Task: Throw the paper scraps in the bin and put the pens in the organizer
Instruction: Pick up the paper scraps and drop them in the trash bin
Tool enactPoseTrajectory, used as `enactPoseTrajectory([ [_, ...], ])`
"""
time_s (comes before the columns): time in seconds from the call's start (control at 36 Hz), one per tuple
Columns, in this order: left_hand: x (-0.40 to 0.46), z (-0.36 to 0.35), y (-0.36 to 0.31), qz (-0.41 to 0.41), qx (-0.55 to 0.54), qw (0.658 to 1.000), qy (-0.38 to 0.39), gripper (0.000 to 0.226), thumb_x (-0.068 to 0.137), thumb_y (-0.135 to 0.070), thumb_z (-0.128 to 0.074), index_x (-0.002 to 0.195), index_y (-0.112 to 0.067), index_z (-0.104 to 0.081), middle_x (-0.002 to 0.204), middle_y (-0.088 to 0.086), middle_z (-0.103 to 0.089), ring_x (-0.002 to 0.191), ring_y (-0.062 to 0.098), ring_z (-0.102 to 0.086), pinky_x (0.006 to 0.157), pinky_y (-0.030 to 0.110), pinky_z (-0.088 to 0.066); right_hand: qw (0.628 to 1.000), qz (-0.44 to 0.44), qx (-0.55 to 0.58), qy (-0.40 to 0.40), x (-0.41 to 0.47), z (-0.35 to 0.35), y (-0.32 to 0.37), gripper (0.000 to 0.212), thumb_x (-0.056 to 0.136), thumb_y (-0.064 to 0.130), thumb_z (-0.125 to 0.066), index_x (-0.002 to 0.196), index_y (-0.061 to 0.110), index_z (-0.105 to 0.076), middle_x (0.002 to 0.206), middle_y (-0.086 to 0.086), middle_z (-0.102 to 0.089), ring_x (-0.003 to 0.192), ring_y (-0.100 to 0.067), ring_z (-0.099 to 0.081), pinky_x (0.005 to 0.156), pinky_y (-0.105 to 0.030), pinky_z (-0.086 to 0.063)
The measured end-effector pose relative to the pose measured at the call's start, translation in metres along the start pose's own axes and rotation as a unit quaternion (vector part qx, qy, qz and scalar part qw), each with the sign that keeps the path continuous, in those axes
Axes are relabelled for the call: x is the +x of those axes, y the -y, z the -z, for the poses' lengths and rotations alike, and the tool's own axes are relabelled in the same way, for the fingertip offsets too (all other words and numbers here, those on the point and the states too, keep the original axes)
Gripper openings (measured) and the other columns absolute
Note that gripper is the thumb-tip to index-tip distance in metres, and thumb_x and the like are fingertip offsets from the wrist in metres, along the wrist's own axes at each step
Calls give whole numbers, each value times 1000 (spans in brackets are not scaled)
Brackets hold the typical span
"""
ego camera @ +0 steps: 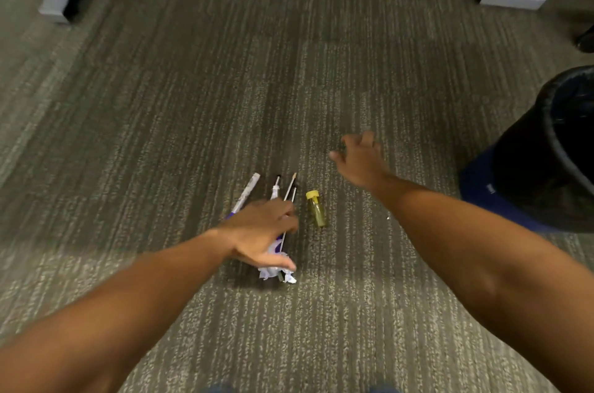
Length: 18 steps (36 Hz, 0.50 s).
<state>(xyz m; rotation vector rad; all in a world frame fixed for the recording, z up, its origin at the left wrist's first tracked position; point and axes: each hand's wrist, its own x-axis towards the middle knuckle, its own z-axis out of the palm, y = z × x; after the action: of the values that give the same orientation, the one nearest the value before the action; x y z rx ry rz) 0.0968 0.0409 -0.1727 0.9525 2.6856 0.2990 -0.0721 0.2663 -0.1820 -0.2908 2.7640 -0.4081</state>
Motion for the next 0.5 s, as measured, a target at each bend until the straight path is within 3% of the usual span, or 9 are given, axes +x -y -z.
enactPoseTrajectory([
  [0.14,-10,-14,-3,2,2,997,75,89,66,-95,-37,130,-33,-41,124,4,-41,108,20,-46,92,45,-45,999,3,-32,33,-1,-3,-3,65,89,62,-55,136,21,-39,145,-24,-22,131,-54,-29,99,-61,-40],
  [0.22,-14,-24,-3,-9,-1,993,116,87,68,-90,-43,138,-39,-33,133,4,-35,114,23,-46,91,46,-47,997,15,-45,64,-3,-7,-10,59,88,61,-58,131,24,-43,144,-22,-22,131,-51,-29,101,-60,-39],
  [0.33,-16,-31,-9,-12,-19,991,130,80,75,-84,-44,141,-42,-25,137,4,-31,108,24,-51,74,38,-52,993,41,-49,96,-8,-13,-16,32,93,41,-60,118,23,-49,141,-19,-26,126,-46,-37,98,-54,-43],
  [0.42,-16,-29,-15,-19,9,990,142,68,82,-77,-44,137,-38,-30,134,8,-38,105,22,-52,69,37,-55,992,62,-34,106,-15,-12,-20,10,95,23,-57,103,21,-50,132,-16,-34,101,-36,-52,83,-41,-47],
  [0.5,-16,-24,-23,-34,34,989,141,50,88,-62,-53,123,-29,-39,129,7,-44,107,22,-53,73,38,-58,990,68,-28,119,-19,-8,-24,18,90,2,-53,94,19,-55,136,-20,-40,88,-24,-49,73,-33,-40],
])
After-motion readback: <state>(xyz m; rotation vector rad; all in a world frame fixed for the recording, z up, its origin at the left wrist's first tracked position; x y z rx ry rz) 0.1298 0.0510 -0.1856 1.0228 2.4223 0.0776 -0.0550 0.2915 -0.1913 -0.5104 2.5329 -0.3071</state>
